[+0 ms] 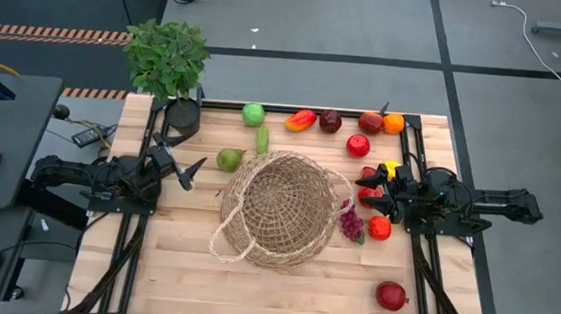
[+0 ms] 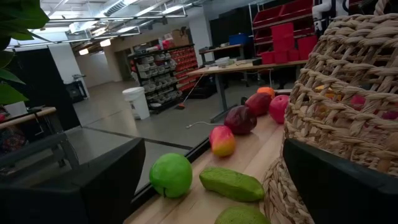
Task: Build produce basket
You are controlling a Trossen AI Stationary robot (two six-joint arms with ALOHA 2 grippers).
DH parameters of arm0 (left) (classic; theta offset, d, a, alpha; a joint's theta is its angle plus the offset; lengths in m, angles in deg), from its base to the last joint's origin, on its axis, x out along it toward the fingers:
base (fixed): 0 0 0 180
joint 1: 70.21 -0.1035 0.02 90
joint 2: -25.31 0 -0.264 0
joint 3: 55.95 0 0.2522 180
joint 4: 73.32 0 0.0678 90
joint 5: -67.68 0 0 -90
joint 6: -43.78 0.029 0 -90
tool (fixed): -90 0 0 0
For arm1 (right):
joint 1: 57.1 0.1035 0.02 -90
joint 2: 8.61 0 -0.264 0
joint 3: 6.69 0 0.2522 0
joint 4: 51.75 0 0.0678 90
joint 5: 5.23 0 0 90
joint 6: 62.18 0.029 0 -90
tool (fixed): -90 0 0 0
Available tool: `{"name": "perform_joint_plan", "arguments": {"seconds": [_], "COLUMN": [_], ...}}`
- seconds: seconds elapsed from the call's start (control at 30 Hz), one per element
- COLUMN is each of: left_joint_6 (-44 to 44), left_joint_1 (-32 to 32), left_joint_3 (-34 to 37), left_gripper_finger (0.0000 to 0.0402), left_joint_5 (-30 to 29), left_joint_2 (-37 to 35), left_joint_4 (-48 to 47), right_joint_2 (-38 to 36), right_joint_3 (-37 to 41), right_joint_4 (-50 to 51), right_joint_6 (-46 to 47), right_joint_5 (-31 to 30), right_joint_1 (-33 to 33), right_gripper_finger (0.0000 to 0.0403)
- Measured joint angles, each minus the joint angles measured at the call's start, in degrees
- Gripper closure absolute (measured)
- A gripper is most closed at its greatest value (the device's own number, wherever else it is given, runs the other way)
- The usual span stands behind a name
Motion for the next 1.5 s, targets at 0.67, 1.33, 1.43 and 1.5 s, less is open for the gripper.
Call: {"name": "perform_joint_plan", "arguments": {"seconds": [0.67,1.33,1.43,1.5], "left_joint_6": [0.0,0.0,0.0,0.0], "left_joint_1": [0.0,0.0,0.0,0.0], "left_joint_3": [0.0,0.0,0.0,0.0], "left_gripper_finger": [0.0014,0.0014,0.0014,0.0014], "left_joint_5": [0.0,0.0,0.0,0.0], "left_joint_2": [0.0,0.0,0.0,0.0], "left_joint_4": [0.0,0.0,0.0,0.0], "right_joint_2": [0.0,-0.1,0.2,0.3], "right_joint_3": [0.0,0.0,0.0,0.0], "right_joint_4": [0.0,-7.4,-6.7,-6.8], "right_joint_6": [0.0,4.4,6.2,5.5], "right_joint_5": [0.0,-16.9,-27.6,-31.9], "right_joint_1": [0.0,-0.4,-1.7,-3.1], "right_gripper_finger": [0.0096,0.0096,0.0096,0.0096]}}
